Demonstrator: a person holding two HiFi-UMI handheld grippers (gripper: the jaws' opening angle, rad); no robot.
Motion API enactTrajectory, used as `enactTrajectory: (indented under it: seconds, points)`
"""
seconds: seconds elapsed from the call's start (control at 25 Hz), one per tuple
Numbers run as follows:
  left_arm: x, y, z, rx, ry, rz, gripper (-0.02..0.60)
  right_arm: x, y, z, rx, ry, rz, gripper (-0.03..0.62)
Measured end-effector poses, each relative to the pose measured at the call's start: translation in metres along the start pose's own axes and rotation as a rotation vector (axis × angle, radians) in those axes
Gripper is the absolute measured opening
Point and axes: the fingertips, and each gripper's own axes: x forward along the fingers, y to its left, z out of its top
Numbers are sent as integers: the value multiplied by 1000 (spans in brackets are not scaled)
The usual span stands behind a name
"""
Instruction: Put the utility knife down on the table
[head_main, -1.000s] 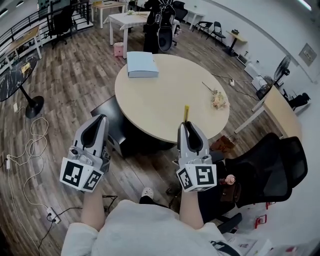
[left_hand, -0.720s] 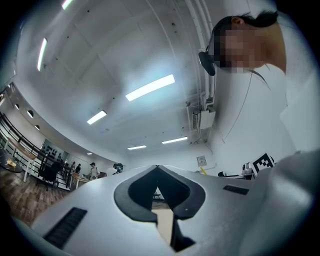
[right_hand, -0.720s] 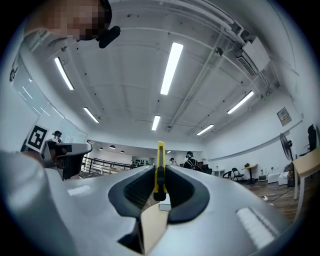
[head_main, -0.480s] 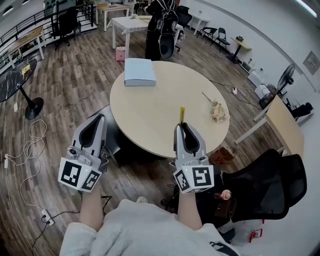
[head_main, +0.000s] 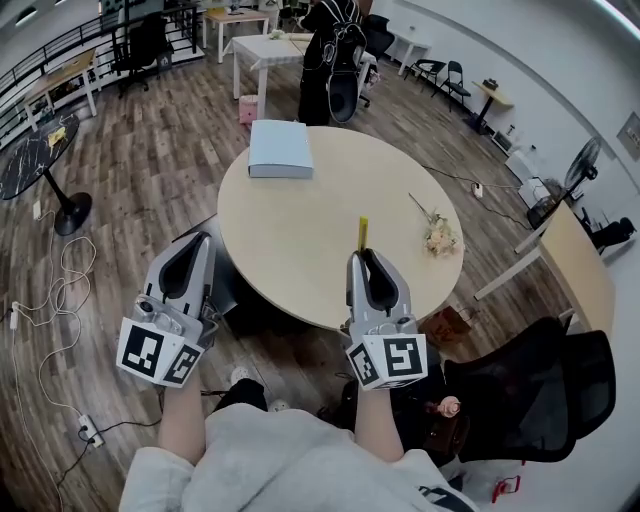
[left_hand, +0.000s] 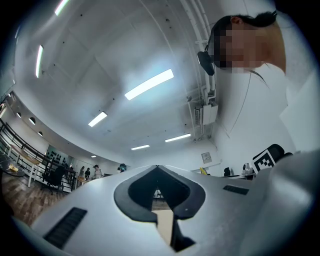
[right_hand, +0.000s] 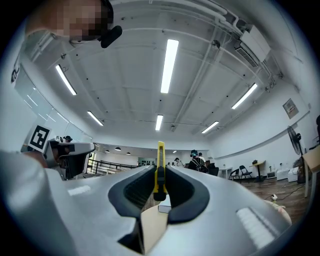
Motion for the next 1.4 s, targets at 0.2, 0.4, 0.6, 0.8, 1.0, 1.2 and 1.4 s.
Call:
enactTrajectory:
  seconds: [0.2,0.4,0.6,0.8,1.0,1.2,1.4]
  points:
    - [17,7,-5,2,2,0,8,18,-8,-3,8,0,9,74]
    - [42,21,-13,-1,3,-15,8,43,-19,-7,6,-2,4,74]
    - [70,50,-24,-13,-1,-12,8,80,-29,-14,2,-6,-6,74]
    - [106,80,-36,-17,-3,-31,8,121,-43,-24,2,-6,-30,74]
    - [138,115,-43,-16,-9,-49,8,163,-49,-31,-8,-17,-48,74]
    - [168,146,-53,-17,-13,-74,8,201,-54,-41,-9,-26,-71,74]
    - [196,176,-61,-21,-13,-103,8,237,-58,-47,-18,-33,-97,74]
